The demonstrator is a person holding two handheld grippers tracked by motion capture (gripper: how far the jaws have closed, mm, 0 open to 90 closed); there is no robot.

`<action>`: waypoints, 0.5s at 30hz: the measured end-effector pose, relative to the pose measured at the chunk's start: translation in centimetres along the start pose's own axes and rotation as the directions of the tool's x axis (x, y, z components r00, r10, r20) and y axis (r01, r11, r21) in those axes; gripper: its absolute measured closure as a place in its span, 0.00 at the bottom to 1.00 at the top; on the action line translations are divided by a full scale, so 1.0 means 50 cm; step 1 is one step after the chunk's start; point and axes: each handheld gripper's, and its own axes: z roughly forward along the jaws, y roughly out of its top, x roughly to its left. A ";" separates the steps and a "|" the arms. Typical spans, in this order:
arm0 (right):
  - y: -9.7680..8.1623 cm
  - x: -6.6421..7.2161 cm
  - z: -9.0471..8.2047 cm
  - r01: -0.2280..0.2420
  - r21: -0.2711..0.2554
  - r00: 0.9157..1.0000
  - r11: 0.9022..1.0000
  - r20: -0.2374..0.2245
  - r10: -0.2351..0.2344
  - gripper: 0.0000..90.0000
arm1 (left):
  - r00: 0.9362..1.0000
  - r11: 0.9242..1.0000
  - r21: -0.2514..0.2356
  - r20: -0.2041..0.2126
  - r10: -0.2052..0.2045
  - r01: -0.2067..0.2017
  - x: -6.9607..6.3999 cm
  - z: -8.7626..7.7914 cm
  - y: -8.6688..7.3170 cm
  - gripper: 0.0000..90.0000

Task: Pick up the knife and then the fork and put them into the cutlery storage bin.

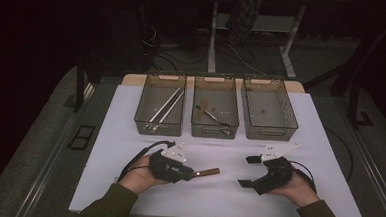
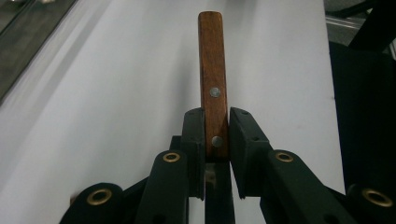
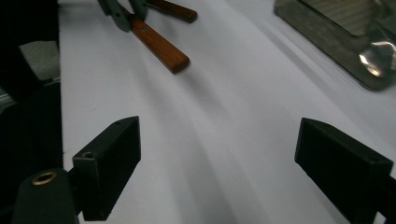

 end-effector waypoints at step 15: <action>0.063 0.016 0.056 0.131 0.126 0.980 0.983 -0.167 -0.109 0.37 | 0.984 0.987 0.045 0.098 0.147 -0.152 -0.003 0.058 0.106 0.85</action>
